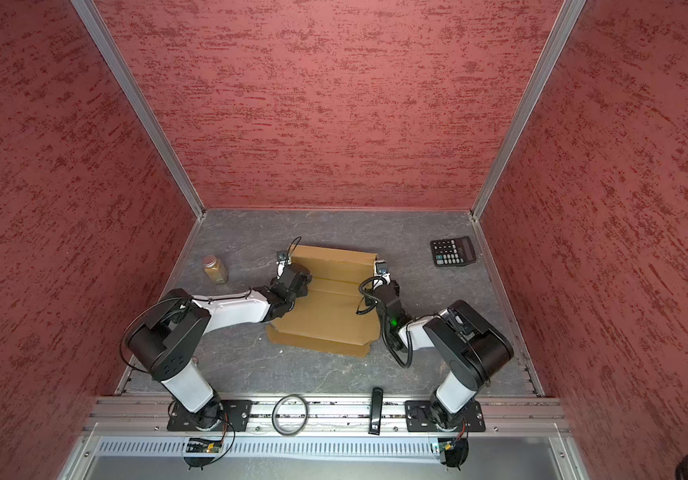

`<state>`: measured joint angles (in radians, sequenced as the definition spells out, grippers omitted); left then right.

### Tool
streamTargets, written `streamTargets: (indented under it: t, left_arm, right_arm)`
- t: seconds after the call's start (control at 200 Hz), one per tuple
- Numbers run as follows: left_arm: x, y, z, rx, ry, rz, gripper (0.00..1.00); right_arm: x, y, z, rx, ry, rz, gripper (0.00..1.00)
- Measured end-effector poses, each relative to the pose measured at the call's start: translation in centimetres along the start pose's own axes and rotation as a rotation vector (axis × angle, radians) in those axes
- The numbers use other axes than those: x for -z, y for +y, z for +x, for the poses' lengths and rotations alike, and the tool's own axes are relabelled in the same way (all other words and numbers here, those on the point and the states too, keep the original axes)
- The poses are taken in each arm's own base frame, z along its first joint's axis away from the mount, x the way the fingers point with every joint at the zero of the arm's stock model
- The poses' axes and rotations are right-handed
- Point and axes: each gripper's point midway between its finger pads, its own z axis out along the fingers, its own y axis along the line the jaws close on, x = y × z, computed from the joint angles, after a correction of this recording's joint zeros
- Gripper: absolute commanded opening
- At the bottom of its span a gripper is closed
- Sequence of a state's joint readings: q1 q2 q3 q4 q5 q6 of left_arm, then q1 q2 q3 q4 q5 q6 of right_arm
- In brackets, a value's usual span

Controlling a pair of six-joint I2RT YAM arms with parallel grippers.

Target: Fold the paper box

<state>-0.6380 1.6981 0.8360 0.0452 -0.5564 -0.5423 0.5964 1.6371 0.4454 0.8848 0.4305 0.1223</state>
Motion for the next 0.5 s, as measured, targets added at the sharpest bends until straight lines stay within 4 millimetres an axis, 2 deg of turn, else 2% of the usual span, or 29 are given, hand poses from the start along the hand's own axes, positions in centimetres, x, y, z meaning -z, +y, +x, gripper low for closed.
streamTargets:
  t: [0.501]
  left_arm:
    - [0.91, 0.29, 0.23, 0.001, 0.018, 0.023, 0.71]
  right_arm:
    - [-0.07, 0.4, 0.04, 0.009, 0.004, -0.017, 0.0]
